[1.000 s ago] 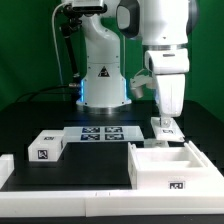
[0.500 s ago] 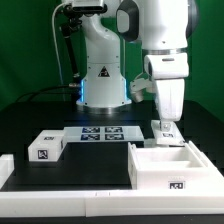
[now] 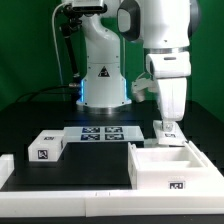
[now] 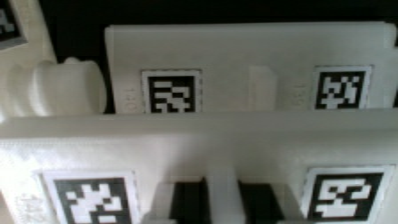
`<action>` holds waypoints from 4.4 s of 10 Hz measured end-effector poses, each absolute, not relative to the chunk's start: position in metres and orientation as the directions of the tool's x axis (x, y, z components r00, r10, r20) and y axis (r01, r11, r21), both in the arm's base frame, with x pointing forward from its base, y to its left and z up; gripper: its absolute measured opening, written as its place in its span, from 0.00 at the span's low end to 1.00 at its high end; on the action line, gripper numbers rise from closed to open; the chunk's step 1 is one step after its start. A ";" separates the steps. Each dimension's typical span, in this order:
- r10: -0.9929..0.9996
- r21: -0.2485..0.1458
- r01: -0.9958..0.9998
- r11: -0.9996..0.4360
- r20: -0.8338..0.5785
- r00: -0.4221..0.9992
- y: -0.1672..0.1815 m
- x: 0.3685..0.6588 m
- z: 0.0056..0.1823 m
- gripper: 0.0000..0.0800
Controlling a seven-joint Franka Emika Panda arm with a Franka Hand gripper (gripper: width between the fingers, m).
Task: Assemble cabinet
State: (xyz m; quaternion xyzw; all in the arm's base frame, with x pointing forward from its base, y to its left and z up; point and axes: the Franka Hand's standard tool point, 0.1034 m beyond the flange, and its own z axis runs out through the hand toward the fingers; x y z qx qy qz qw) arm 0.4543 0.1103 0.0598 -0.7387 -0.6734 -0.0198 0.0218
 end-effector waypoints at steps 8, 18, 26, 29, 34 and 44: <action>0.993 -0.004 0.995 -0.099 0.060 0.099 0.111 0.455 0.060 0.09; 0.988 -0.008 0.991 -0.136 0.067 0.136 0.119 0.460 0.057 0.09; 0.987 -0.005 0.990 -0.144 0.070 0.144 0.115 0.463 0.056 0.09; 0.987 0.005 0.990 -0.141 0.082 0.140 0.115 0.484 0.056 0.09; 0.982 0.033 0.986 -0.161 0.107 0.157 0.109 0.526 0.056 0.09; 0.986 0.032 0.991 -0.128 0.112 0.123 0.104 0.571 0.056 0.09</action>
Offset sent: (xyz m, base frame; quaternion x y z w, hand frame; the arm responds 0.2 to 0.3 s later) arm 0.0000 0.0000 0.0000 0.0000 0.0000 0.0000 1.0000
